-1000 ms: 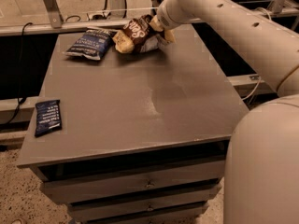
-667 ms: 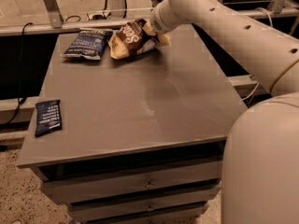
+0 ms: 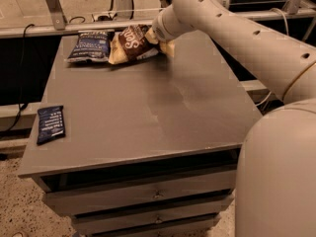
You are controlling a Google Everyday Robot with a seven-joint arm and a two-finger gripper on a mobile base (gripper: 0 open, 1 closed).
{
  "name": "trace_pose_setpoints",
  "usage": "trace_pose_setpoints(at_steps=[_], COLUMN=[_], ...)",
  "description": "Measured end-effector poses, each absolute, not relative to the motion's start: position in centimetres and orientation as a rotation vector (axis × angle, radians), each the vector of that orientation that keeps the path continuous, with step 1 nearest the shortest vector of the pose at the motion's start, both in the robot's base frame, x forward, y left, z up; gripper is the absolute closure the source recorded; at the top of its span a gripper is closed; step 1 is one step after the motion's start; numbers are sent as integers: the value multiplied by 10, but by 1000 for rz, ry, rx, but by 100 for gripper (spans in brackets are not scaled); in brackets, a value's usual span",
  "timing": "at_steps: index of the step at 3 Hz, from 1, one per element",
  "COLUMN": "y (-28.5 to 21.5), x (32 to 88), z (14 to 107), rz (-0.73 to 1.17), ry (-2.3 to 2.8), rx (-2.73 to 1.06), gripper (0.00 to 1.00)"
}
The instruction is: Move brown chip bag near blue chip bag
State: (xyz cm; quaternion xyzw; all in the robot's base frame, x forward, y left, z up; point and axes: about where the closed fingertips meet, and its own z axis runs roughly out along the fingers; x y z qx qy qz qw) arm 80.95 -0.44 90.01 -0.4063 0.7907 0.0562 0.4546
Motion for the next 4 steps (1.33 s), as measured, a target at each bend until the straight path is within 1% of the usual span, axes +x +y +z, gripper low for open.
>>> trace_pose_setpoints(at_steps=[1, 2, 3, 4], y=[1, -11, -49, -109], x=[805, 800, 790, 774], z=[904, 922, 942, 950], rz=[168, 170, 142, 149], ry=[1940, 1913, 1875, 1847], rx=[-998, -972, -936, -900], gripper=[12, 0, 0, 0])
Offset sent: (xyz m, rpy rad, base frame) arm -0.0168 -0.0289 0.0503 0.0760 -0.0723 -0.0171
